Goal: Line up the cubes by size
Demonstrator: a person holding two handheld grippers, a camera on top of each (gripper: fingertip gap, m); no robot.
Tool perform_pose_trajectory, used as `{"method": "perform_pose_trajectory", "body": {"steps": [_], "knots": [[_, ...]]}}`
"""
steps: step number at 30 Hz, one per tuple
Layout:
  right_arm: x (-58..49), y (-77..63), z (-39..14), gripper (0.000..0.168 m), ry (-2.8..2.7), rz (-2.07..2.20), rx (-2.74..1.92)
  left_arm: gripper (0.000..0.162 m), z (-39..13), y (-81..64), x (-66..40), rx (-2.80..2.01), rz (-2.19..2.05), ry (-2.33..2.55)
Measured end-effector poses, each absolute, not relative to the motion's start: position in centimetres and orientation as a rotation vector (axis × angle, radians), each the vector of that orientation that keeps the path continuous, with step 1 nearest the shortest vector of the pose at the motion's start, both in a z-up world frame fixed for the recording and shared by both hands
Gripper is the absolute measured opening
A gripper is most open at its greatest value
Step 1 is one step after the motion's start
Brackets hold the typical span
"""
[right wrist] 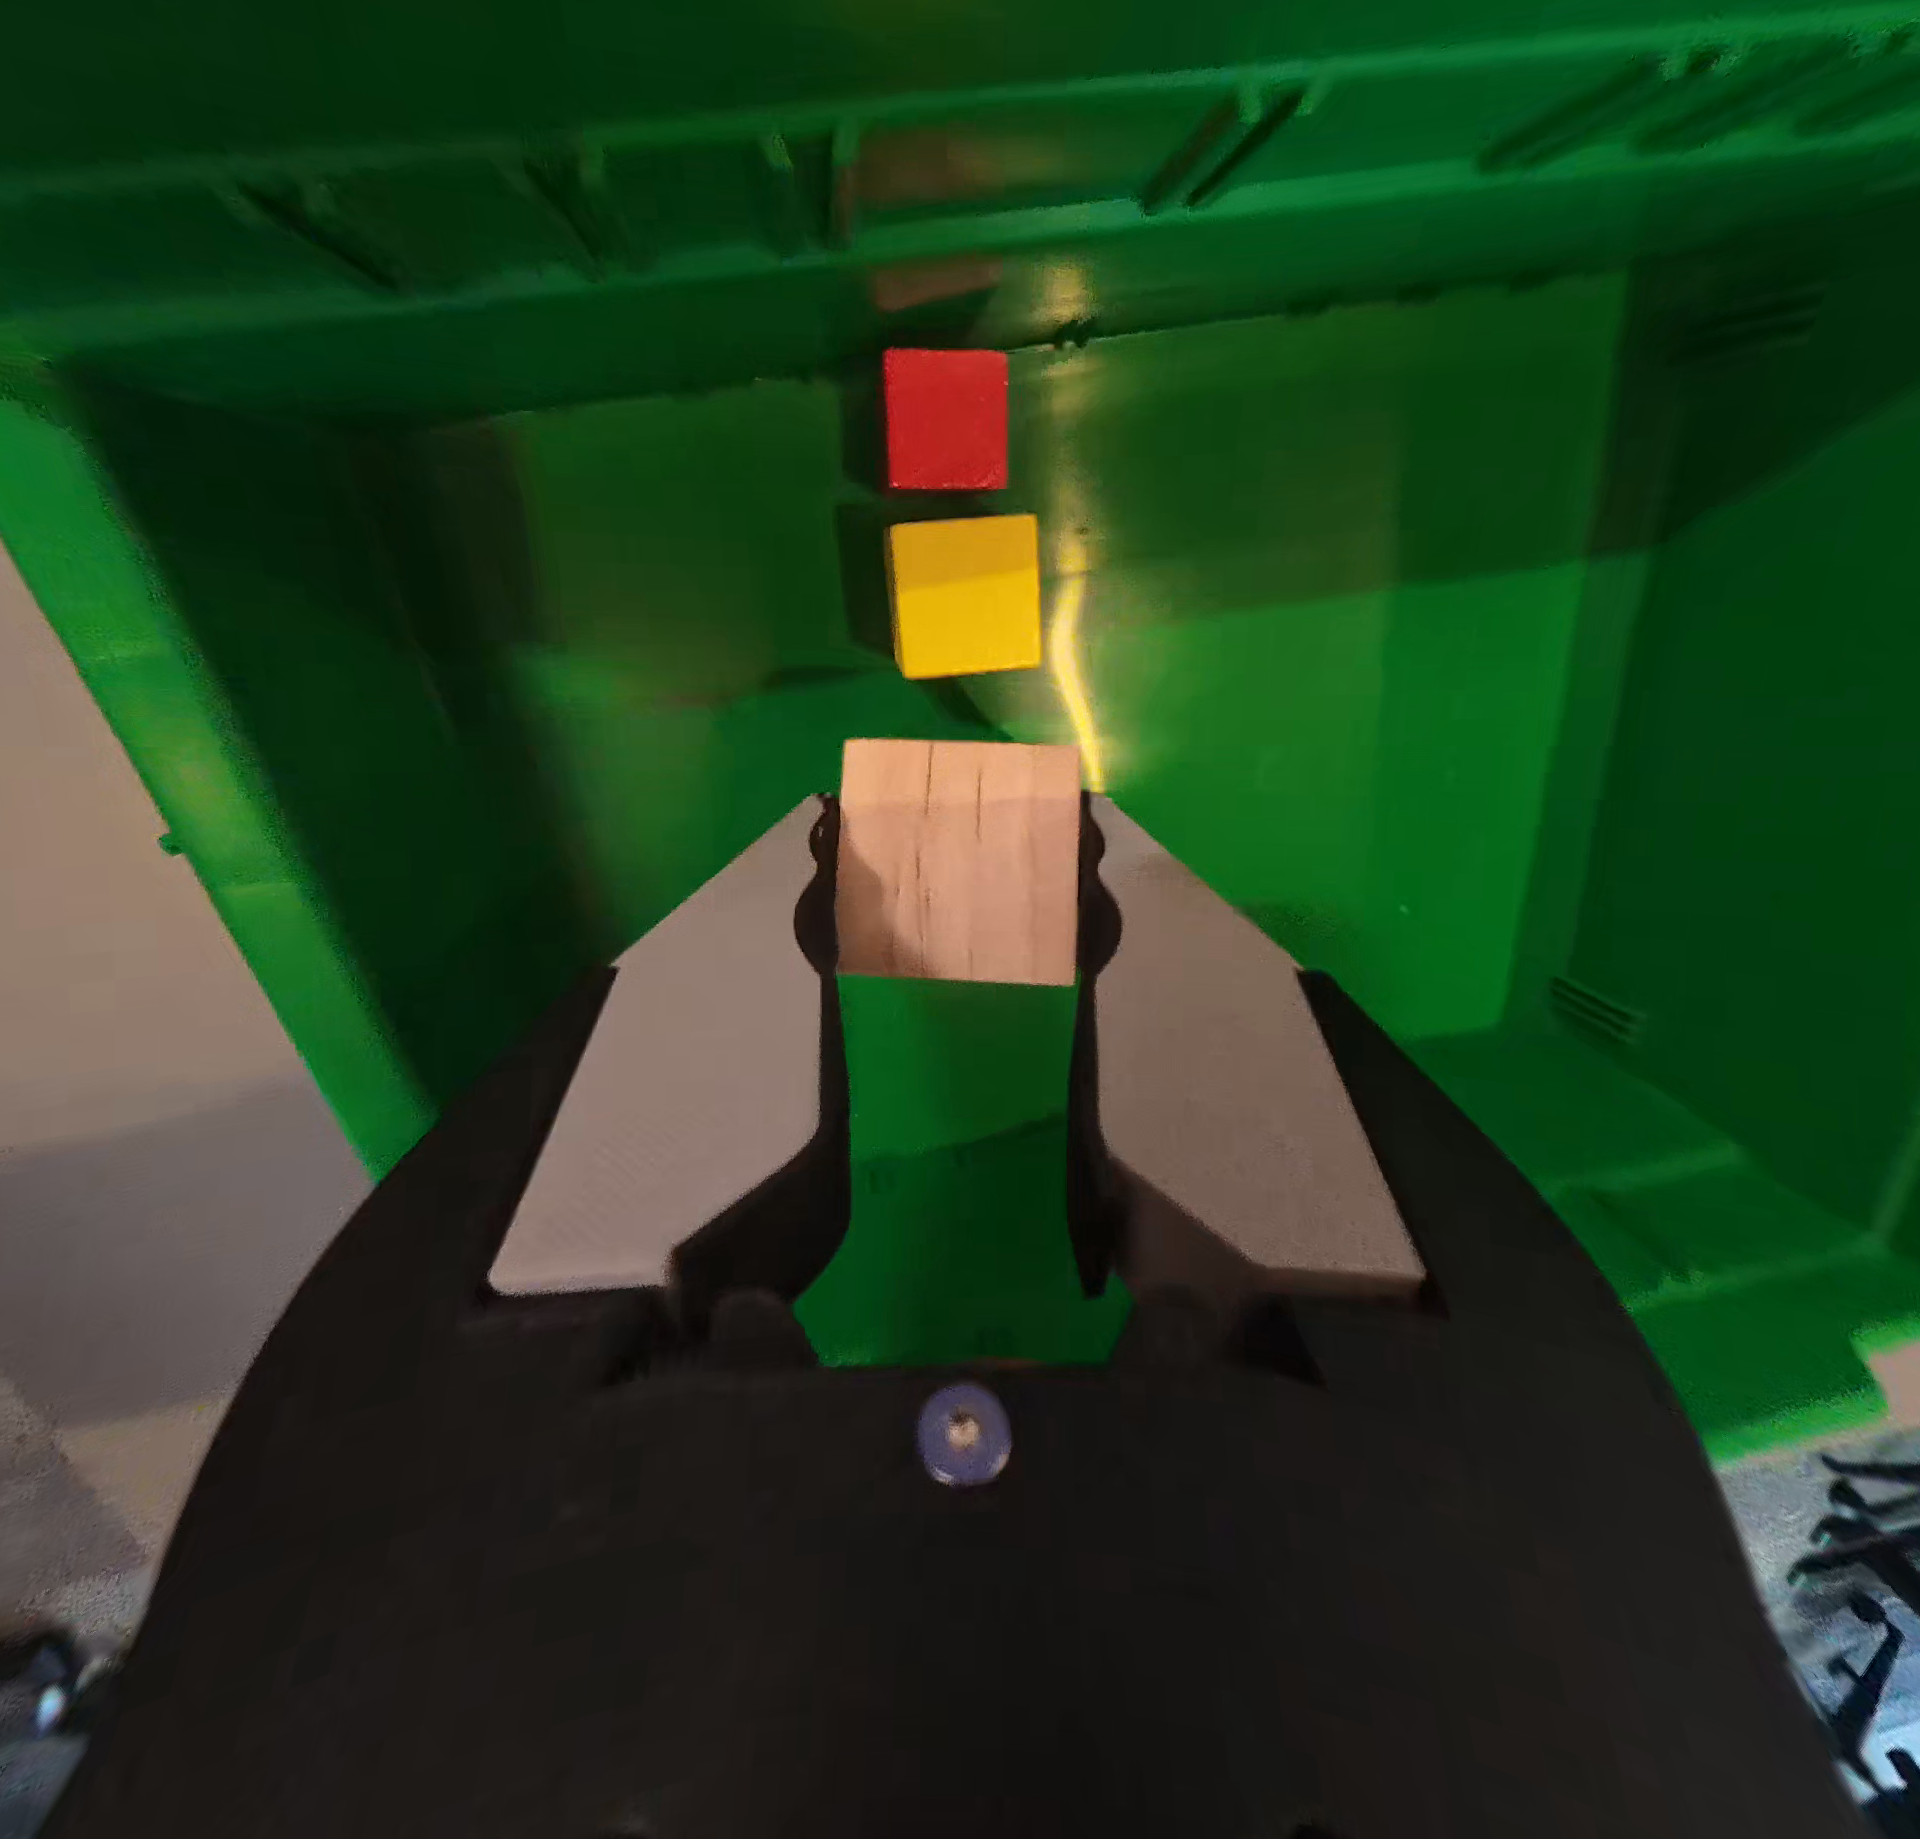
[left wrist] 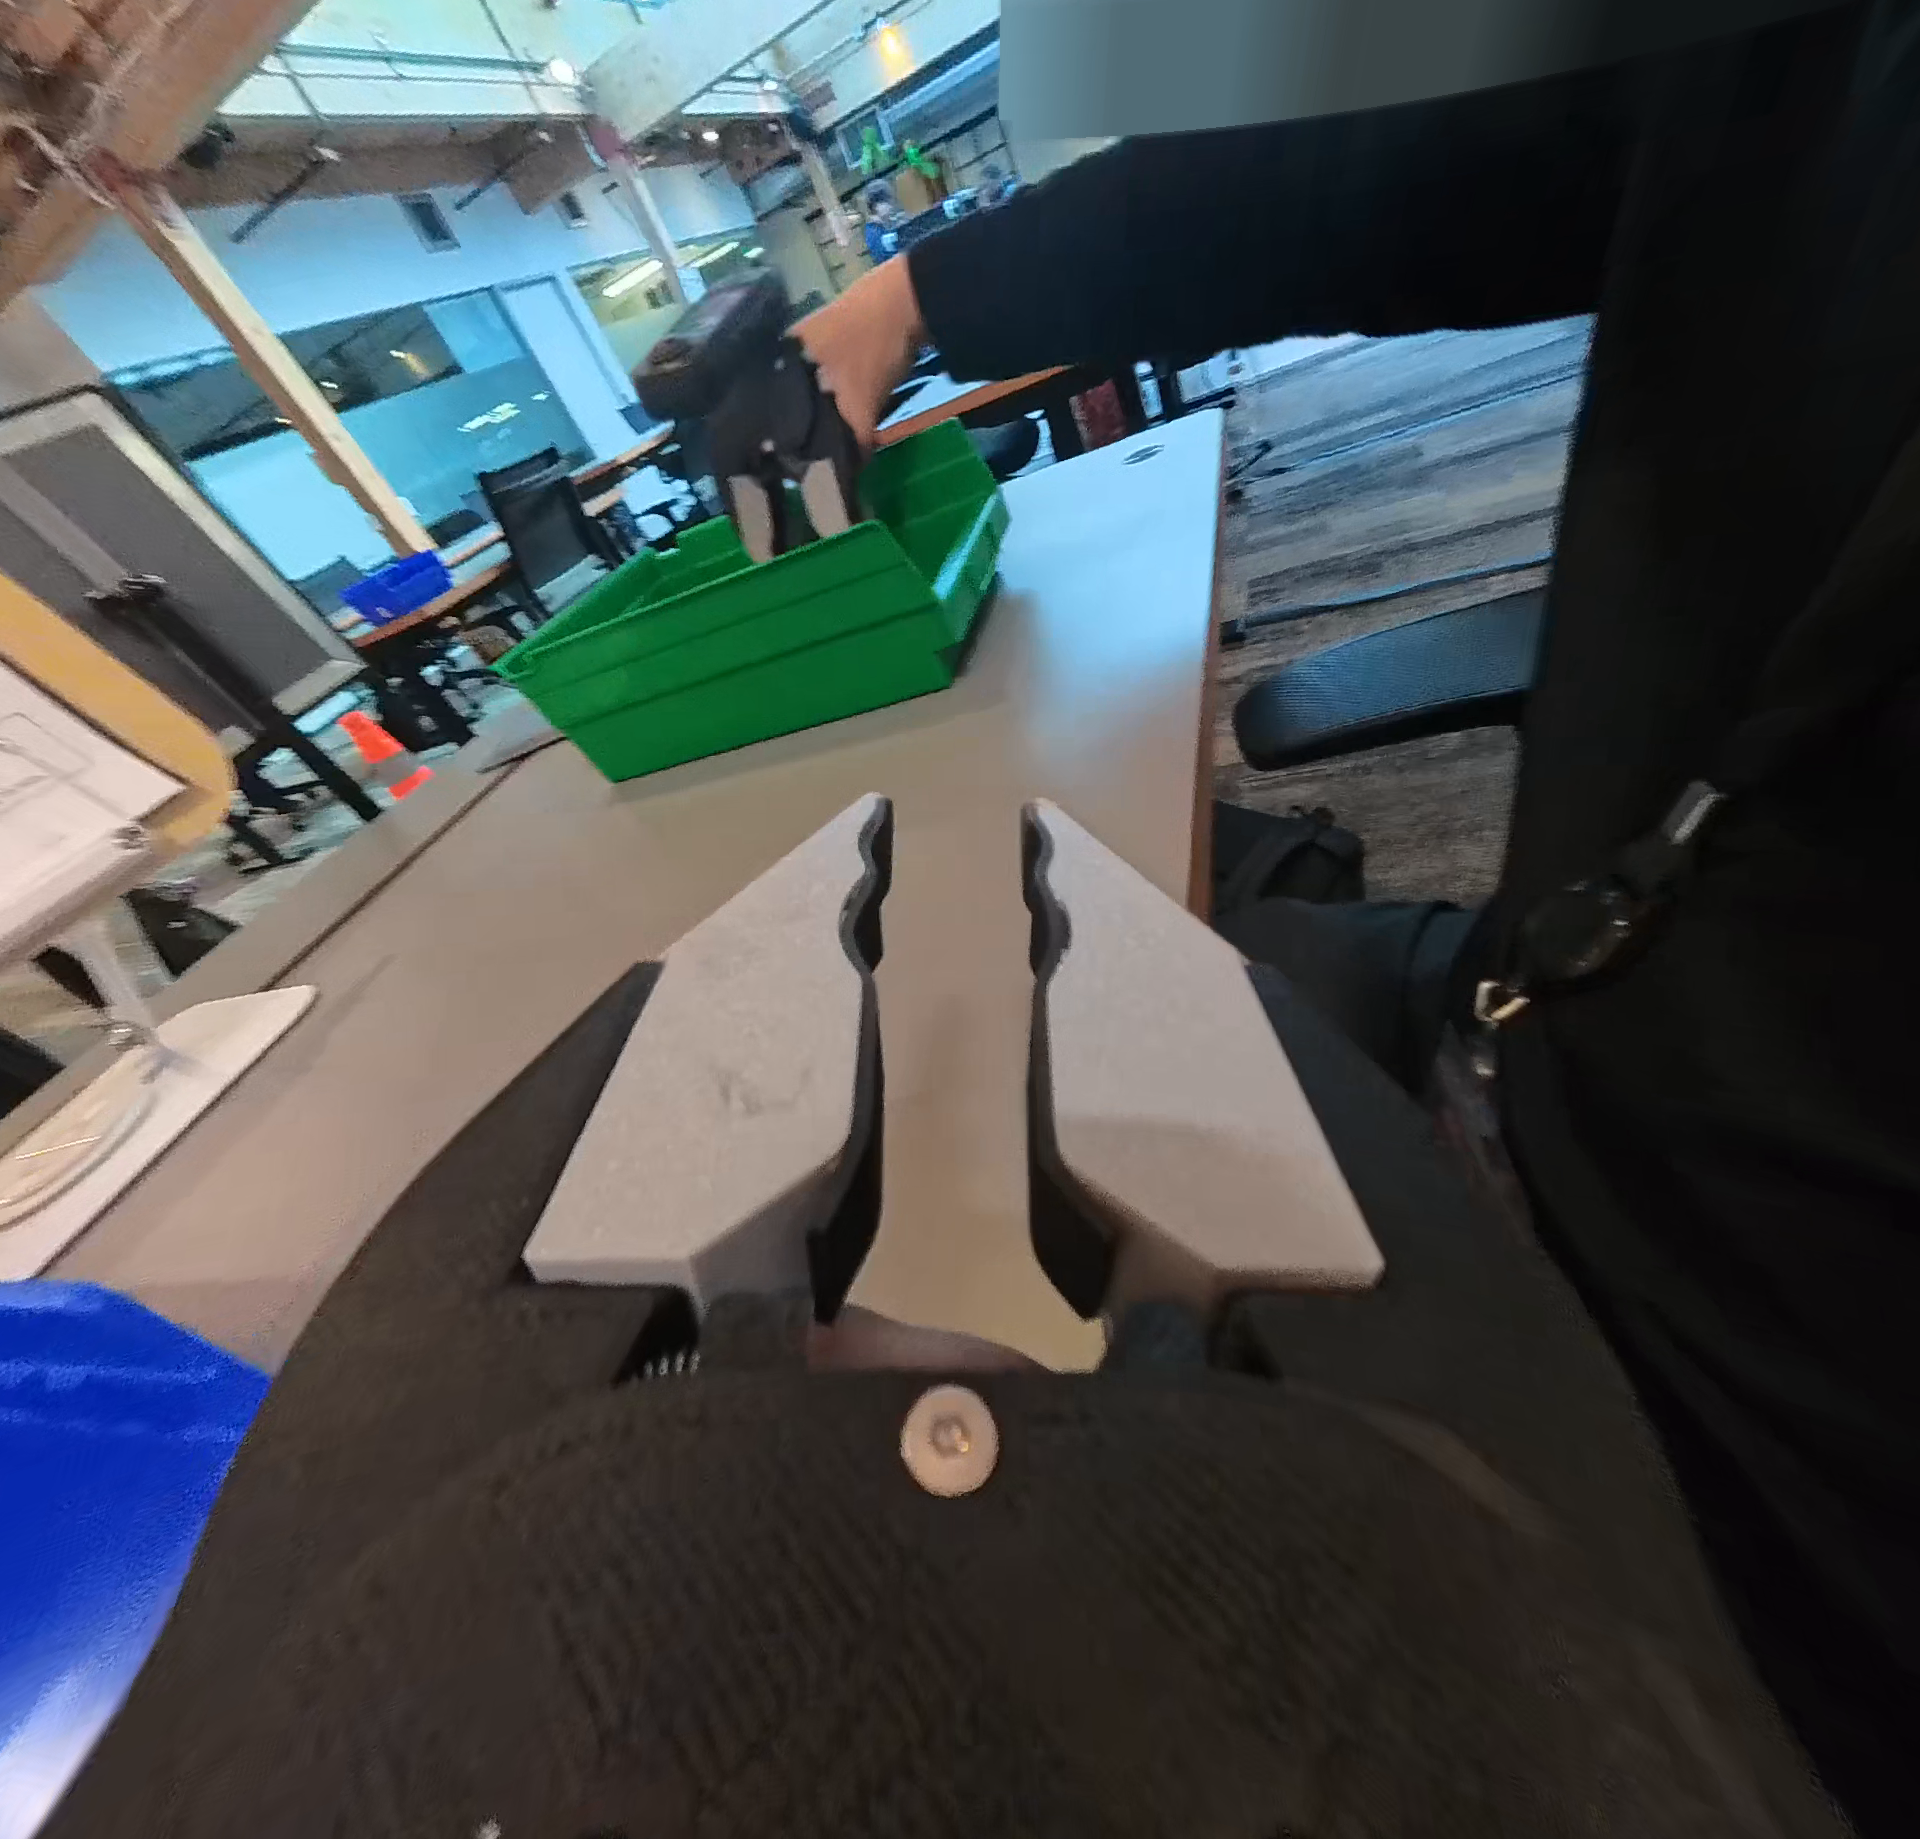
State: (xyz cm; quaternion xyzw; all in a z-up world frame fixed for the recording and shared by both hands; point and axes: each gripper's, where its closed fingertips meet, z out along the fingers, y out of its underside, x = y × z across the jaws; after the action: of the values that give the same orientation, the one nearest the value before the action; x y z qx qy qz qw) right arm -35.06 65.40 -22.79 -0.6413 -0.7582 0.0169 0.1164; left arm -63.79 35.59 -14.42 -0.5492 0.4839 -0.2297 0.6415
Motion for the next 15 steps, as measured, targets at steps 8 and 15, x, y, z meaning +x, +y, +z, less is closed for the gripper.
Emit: {"method": "perform_pose_trajectory", "body": {"steps": [8, 15], "knots": [[-35.8, 65.4, -23.6, 0.066, -2.233, 0.143, -1.997, 0.022, -15.8, 36.2, -63.9, -1.286, -0.509, 1.136], [-35.6, 66.2, -23.1, 0.050, -2.119, 0.190, -1.977, 0.022, -15.6, 36.0, -64.3, -1.275, -0.504, 1.134]]}}
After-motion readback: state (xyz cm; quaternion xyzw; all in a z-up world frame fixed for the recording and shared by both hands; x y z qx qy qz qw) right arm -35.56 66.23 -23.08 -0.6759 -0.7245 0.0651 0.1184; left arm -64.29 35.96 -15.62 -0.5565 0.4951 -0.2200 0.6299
